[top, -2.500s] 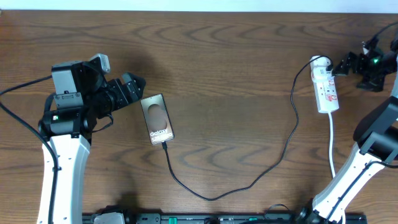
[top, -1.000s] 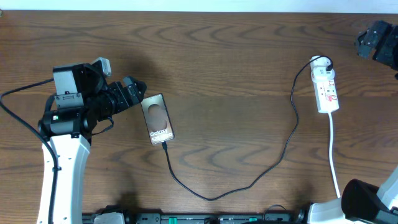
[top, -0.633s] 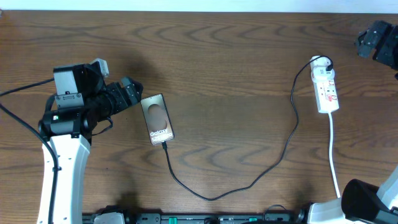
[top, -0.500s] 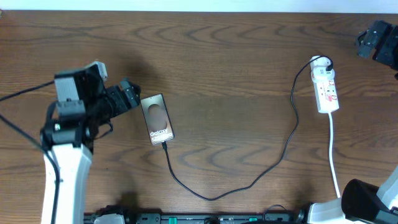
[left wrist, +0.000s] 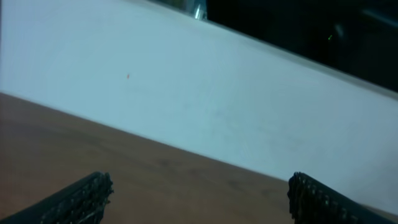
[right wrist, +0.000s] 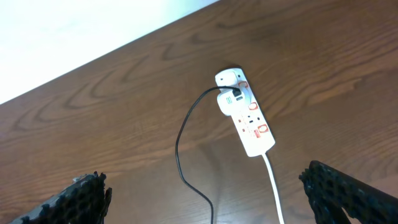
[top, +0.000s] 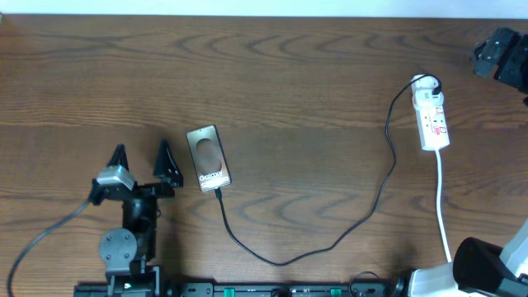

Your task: Plug charger to phone and switch on socket

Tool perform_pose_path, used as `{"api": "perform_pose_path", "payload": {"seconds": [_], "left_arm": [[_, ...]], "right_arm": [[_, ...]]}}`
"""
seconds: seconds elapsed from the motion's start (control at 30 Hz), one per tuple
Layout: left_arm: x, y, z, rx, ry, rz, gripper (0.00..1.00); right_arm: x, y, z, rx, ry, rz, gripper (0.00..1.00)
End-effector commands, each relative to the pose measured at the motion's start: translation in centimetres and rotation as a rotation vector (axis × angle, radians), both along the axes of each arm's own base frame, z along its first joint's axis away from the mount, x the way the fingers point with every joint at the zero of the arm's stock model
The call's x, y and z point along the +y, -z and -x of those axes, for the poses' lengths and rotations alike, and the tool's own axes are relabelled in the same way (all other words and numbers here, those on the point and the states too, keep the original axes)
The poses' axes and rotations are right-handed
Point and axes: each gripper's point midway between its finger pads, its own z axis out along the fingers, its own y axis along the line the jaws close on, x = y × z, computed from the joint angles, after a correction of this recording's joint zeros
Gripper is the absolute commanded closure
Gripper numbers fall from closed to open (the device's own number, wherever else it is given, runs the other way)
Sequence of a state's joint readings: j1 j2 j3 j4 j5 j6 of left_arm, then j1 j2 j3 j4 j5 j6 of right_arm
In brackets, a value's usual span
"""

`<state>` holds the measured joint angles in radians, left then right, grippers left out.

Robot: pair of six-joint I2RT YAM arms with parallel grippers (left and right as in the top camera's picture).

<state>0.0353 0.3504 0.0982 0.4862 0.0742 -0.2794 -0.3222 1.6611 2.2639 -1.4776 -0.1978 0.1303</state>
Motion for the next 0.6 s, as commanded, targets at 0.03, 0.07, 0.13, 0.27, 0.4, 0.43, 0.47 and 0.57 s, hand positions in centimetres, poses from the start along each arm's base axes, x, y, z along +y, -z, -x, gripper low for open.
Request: {"api": "perform_pose_path", "payload": {"seconds": [0.03, 0.07, 0.13, 0.27, 0.4, 0.43, 0.47, 0.57], "left_arm": [[0.0, 2.5, 1.0, 0.005, -0.026, -0.130, 0.07], [0.0, 2.7, 1.1, 0.015, -0.028, -0.152, 0.07], [0.0, 3.6, 1.3, 0.049, -0.033, -0.204, 0.07], [0.0, 5.9, 1.8, 0.140, -0.030, -0.279, 0.07], [0.0, 8.7, 2.2, 0.250, -0.018, -0.332, 0.07], [0.2, 9.2, 2.3, 0.274, -0.022, -0.337, 0.07], [0.2, 9.6, 2.3, 0.291, -0.021, -0.347, 0.07], [0.3, 10.0, 2.4, 0.309, -0.025, -0.412, 0.07]], "right_arm": [[0.2, -0.6, 0.1, -0.017, 0.007, -0.006, 0.01], [0.2, -0.6, 0.1, -0.017, 0.007, -0.006, 0.01], [0.2, -0.6, 0.1, -0.017, 0.007, -0.006, 0.01], [0.2, -0.6, 0.1, -0.017, 0.007, -0.006, 0.01], [0.2, -0.6, 0.1, -0.017, 0.007, -0.006, 0.01], [0.2, -0.6, 0.1, -0.017, 0.007, -0.006, 0.01], [0.2, -0.6, 0.1, -0.017, 0.007, -0.006, 0.01], [0.2, -0.6, 0.1, -0.017, 0.007, -0.006, 0.01]]}}
